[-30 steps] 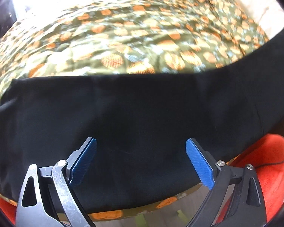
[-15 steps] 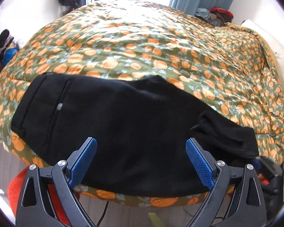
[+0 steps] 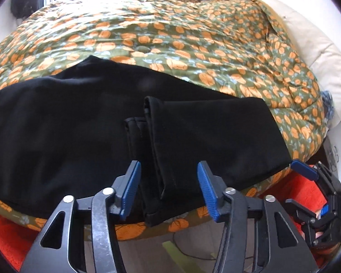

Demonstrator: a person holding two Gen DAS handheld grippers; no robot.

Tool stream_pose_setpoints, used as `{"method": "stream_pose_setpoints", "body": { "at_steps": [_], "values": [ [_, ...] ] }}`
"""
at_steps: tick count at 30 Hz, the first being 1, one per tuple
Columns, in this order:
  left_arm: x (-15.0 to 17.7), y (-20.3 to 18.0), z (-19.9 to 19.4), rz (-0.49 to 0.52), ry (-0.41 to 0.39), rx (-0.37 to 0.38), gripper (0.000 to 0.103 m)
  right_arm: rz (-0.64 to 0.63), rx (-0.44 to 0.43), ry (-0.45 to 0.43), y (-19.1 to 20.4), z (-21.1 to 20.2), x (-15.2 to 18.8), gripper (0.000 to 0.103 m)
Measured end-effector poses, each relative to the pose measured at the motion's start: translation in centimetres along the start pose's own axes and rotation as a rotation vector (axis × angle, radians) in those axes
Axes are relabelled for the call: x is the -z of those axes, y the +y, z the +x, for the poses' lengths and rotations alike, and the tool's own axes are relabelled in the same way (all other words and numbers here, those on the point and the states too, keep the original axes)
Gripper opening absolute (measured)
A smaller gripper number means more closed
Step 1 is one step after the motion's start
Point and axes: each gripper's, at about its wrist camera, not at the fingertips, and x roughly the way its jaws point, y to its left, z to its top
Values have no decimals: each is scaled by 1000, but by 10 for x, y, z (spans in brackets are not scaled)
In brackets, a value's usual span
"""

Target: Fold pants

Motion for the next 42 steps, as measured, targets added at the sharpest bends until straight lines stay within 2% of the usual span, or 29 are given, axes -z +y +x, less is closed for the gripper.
{"method": "stream_pose_setpoints", "body": {
  "at_steps": [6, 8, 9, 11, 13, 15, 17, 20, 21, 22, 23, 24, 25, 27, 29, 30, 31, 32, 33, 35, 37, 38, 41, 42],
  "values": [
    [3, -3, 26, -5, 81, -48, 41, 52, -19, -39, -15, 0, -8, 74],
    [3, -2, 28, -20, 83, -65, 15, 57, -22, -50, -16, 0, -8, 74],
    [3, -2, 26, -30, 82, -59, 6, 63, -18, -58, -18, -1, -9, 74],
    [6, 0, 10, -34, 55, -30, 3, 77, -1, -89, -22, -7, -10, 74],
    [14, 4, -5, -21, 29, -47, 3, 90, 26, -127, -28, -16, -12, 74],
    [26, 14, -2, -48, 56, -60, 3, 107, 50, -147, -34, -19, -13, 74],
    [34, 19, 13, -54, 95, -93, 6, 142, 62, -104, -43, -8, -12, 74],
    [32, 14, 9, -49, 86, -87, 10, 224, 21, 50, -62, 30, -6, 74],
    [29, 13, 0, -48, 60, -77, 17, 247, 4, 90, -68, 40, 0, 74],
    [27, 15, -8, -51, 24, -70, 36, 266, -1, 118, -72, 47, 2, 74],
    [26, 18, -15, -61, -11, -83, 50, 278, -3, 123, -75, 49, 4, 74],
    [23, 22, -18, -75, -36, -112, 72, 283, -9, 119, -77, 49, 5, 74],
    [21, 26, -15, -86, -34, -139, 75, 280, -10, 116, -77, 49, 5, 74],
    [18, 30, 6, -90, 29, -147, 74, 268, -13, 118, -76, 51, 6, 74],
    [15, 32, 28, -93, 104, -154, 66, 259, -14, 120, -75, 52, 7, 74],
    [13, 28, 34, -79, 109, -165, 56, 258, -20, 118, -74, 51, 7, 74],
    [11, 22, 35, -53, 100, -169, 22, 262, -31, 107, -75, 48, 6, 73],
    [7, 16, 36, -24, 101, -189, 18, 272, -47, 90, -77, 42, 3, 70],
    [2, 13, 34, -9, 84, -173, 12, 283, -59, 66, -81, 34, -2, 67],
    [-10, 8, 23, 25, 25, -153, 10, 289, -41, -3, -95, 18, -20, 66],
    [-21, 6, 17, 52, -15, -161, 10, 278, -24, -46, -113, 10, -43, 60],
    [-24, 8, 18, 52, -14, -158, 10, 269, -14, -50, -122, 11, -55, 55],
    [-18, 18, 29, 35, 20, -169, 13, 270, -33, -5, -142, 34, -79, 51],
    [-17, 18, 33, 31, 28, -186, 18, 283, -40, 18, -148, 47, -79, 51]
  ]
}}
